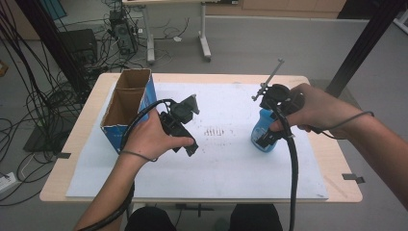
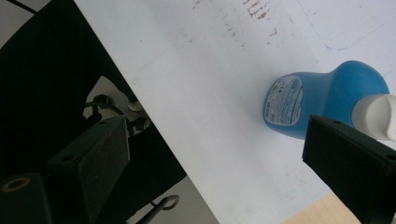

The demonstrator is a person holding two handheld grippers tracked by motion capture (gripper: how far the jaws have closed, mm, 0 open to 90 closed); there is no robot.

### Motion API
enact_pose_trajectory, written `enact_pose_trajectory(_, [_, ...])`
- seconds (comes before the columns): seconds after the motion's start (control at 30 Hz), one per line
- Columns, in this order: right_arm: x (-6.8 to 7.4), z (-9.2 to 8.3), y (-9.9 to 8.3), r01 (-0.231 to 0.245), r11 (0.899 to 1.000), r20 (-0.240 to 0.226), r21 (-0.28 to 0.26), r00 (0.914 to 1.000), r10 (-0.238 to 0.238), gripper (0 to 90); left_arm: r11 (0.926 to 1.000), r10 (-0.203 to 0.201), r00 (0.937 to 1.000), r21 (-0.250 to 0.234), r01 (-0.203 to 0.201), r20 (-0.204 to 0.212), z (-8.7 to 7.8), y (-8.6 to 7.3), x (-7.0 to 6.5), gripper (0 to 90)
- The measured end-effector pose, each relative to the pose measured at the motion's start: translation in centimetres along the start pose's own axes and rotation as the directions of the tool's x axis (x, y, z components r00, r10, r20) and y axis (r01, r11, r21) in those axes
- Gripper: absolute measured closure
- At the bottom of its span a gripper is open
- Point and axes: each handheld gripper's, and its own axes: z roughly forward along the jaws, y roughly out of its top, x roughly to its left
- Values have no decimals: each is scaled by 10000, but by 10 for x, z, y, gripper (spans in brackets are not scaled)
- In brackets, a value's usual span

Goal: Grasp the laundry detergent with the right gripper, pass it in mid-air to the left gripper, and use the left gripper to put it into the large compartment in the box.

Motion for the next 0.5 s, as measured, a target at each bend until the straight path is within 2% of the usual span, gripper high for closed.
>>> enact_pose_trajectory(0.5, [1,-2,-2,-41,10000,17,-57,10000,41,71,10000,-67,10000,-48,67,22,-1,-1,0,98])
